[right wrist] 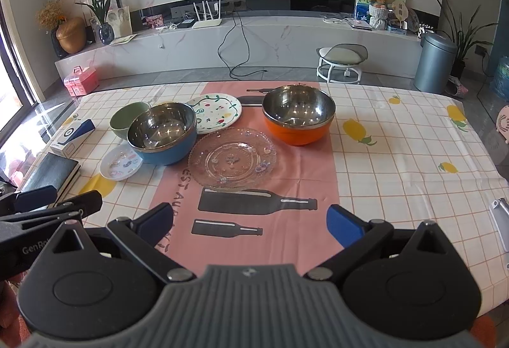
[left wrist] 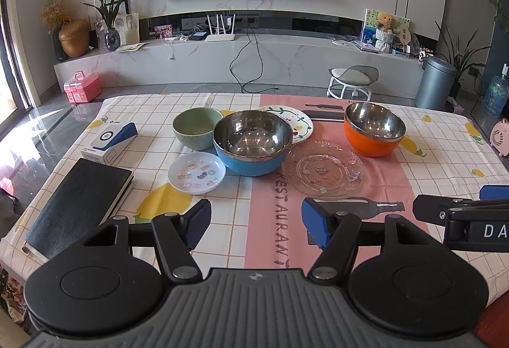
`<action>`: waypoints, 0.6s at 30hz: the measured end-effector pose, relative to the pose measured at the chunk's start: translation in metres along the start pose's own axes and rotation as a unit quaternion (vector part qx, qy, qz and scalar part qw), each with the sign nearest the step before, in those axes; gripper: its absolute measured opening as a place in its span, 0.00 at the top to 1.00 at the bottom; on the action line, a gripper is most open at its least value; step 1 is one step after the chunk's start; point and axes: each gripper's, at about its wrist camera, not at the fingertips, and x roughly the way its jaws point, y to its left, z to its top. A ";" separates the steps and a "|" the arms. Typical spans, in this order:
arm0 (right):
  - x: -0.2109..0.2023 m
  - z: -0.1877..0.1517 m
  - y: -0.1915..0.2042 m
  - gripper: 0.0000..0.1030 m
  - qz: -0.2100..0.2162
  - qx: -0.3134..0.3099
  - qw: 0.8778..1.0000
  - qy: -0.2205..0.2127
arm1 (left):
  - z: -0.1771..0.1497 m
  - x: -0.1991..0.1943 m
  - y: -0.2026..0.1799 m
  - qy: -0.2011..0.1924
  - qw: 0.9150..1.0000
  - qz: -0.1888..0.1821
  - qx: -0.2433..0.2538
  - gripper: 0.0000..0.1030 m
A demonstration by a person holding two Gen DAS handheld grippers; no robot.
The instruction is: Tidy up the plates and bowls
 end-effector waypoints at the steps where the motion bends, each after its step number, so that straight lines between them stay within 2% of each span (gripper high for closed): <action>1: 0.000 0.000 0.001 0.02 0.000 0.000 1.000 0.001 | 0.000 0.000 0.000 0.000 1.000 0.000 -0.001 0.25; 18: 0.002 -0.001 0.001 0.02 0.004 0.000 1.000 0.006 | 0.001 -0.001 0.000 0.001 1.000 -0.005 -0.001 0.25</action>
